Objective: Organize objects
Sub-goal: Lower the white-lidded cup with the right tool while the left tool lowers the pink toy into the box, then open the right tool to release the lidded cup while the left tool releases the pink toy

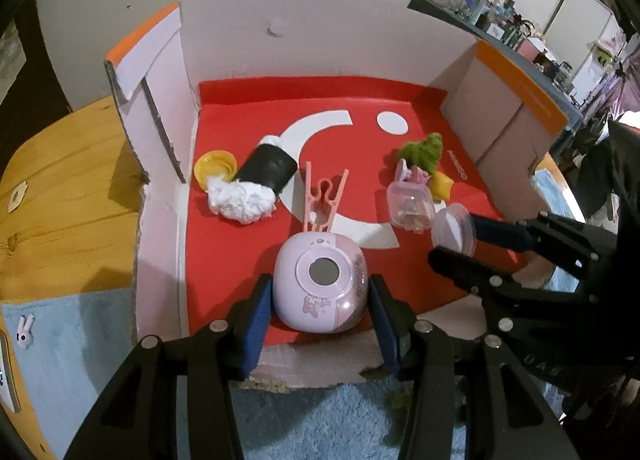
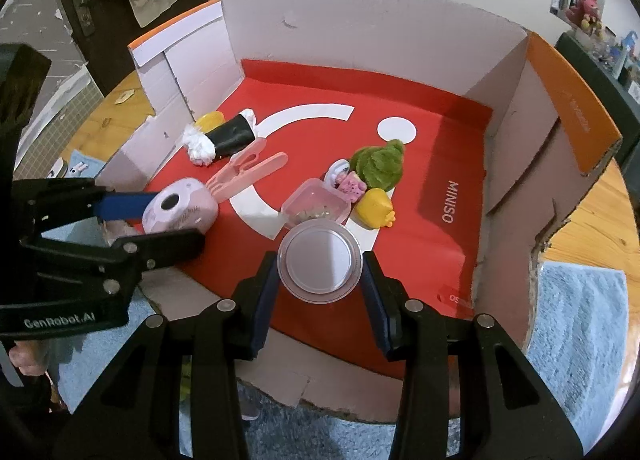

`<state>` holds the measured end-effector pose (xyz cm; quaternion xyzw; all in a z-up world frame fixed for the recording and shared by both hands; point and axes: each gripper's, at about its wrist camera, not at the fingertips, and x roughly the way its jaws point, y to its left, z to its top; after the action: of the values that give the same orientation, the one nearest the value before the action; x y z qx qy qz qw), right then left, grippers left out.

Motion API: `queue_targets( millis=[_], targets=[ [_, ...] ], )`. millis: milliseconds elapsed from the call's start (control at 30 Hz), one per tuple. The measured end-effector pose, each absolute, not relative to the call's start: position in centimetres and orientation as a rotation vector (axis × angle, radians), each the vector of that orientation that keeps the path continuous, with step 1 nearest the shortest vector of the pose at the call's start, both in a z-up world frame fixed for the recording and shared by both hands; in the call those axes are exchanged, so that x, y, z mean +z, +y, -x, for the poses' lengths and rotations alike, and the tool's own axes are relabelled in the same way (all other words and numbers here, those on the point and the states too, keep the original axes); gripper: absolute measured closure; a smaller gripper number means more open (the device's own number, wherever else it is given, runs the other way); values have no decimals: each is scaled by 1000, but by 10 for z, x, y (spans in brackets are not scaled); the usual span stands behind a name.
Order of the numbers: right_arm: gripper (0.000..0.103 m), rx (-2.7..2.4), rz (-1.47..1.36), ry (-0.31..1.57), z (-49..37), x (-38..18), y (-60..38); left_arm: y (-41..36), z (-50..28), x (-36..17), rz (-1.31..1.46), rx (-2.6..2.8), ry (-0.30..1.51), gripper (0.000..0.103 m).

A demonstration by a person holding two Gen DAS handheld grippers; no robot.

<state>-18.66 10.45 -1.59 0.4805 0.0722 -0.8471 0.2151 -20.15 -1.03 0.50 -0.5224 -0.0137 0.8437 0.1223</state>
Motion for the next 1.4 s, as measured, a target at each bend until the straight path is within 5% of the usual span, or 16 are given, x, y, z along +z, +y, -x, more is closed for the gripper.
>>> queue_targets(
  millis=[1167,1400],
  targets=[
    [63,-2307,-1329,176,198,-23,111,-4,205,2,1508,2513,-80,52],
    [53,-2316,-1312,223,194,-20,102,-7,200,5,1482,2525,-94,47]
  ],
)
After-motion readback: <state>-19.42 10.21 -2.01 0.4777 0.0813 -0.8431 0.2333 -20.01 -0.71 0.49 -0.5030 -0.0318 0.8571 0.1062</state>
